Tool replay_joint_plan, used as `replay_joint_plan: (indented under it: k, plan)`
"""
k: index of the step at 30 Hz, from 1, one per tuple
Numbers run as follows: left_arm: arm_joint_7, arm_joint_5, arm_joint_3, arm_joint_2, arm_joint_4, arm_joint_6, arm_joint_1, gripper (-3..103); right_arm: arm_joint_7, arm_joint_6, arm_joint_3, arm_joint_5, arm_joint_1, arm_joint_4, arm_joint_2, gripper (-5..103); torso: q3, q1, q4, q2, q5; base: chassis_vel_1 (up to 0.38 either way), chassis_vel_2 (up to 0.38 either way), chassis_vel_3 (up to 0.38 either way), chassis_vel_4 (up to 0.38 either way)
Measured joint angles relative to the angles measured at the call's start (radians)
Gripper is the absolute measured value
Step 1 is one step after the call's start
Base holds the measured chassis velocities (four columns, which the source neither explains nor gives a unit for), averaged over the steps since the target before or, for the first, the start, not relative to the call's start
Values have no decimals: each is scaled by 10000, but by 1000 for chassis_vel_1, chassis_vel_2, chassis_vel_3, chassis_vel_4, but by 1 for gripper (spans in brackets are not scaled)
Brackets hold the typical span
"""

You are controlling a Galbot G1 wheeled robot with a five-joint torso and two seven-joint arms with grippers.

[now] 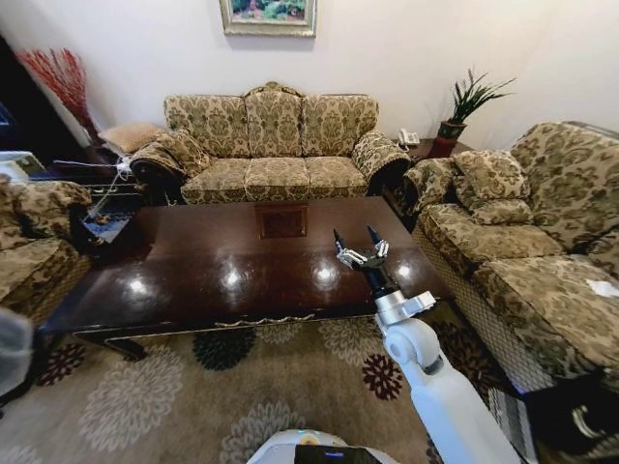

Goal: Move to the front of the table and place the trash on the table into the trash bin.

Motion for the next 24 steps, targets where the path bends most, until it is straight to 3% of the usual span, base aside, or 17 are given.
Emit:
replay_joint_plan:
  k: [4,8,11,12,16,19,24]
  plan:
    - [157,168,994,-59,1803,-409,-347,0,-8,-14,230,-52,-254,-29,-25,100,5,13,-7,-6,11,-63,41,33,-63]
    - [326,495,1785,-109,2800,-655,-574,0,-30,-23,469,-65,-419,-22,-11,100,3,8,-1,-6,8,-25,12,13,-21]
    - [508,791,3057,-121,4622,-778,-1353,0,-245,4,1328,-16,-1010,158,67,100,-4,-9,2,-2,-7,0,0,0,0]
    - [508,791,3057,-121,4622,-778,-1353,0,-245,4,1328,-16,-1010,158,67,100,-4,-9,2,-2,-7,0,0,0,0]
    - [1457,920,3772,-59,6567,-837,-2221,0,-378,170,1901,-40,-1765,330,69,100,-2,-4,-2,-3,16,0,0,0,0]
    - [1859,1030,4071,84,7479,-880,-2702,0,-408,217,2119,-92,-2075,369,64,100,-1,-1,-1,-3,13,0,0,0,0]
    - [3221,1410,4748,466,10027,-1450,-3836,0,-428,474,2452,-48,-2333,343,-67,100,-1,-2,-5,-2,5,0,0,0,0]
